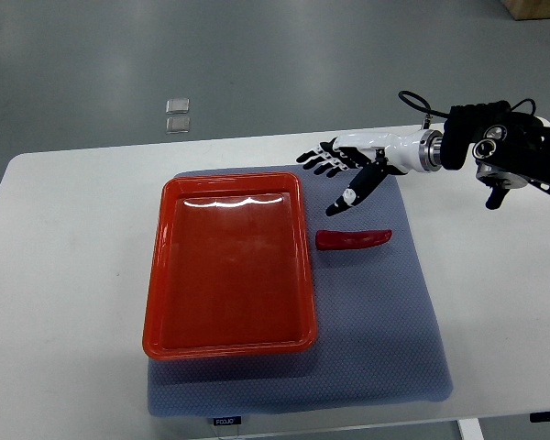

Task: Place red pepper on red tray
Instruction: 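Reach the right hand forward and down toward the red pepper, then close the right hand fingers around the red pepper on the mat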

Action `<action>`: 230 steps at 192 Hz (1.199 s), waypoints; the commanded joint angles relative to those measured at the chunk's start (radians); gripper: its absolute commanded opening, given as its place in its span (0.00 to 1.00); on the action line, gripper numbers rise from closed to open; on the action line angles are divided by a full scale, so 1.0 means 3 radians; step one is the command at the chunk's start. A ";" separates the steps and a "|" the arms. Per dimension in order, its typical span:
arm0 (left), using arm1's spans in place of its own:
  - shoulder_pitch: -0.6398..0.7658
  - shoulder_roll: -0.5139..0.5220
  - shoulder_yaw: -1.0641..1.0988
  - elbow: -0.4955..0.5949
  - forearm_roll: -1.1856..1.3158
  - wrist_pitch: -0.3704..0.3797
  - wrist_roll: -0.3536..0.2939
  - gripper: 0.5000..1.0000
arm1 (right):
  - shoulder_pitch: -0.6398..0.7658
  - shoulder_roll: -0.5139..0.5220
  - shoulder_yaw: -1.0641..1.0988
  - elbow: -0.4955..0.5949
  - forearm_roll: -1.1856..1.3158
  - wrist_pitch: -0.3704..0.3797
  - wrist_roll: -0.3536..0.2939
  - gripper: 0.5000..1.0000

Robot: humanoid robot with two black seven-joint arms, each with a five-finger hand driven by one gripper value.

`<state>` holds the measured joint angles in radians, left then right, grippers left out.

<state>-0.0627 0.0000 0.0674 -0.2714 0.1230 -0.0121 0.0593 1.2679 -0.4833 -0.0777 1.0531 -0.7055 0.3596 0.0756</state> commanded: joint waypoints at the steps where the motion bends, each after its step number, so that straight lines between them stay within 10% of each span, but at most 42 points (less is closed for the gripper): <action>1: -0.0001 0.0000 0.0000 0.0000 -0.0001 0.0000 0.0002 1.00 | 0.0237 -0.0010 -0.0395 0.0151 -0.0118 0.0008 -0.0073 0.83; 165: -0.0001 0.0000 0.0000 0.0010 -0.0001 0.0000 0.0002 1.00 | -0.0049 0.0169 -0.0738 0.0105 -0.0655 -0.0590 -0.0134 0.81; 230: -0.0001 0.0000 0.0000 0.0015 -0.0001 0.0000 -0.0003 1.00 | -0.0069 0.0179 -0.0733 0.0084 -0.0665 -0.0611 -0.0134 0.60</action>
<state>-0.0629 0.0000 0.0675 -0.2674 0.1226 -0.0124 0.0597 1.2474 -0.4311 -0.2991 1.0783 -0.9049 0.1794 0.0353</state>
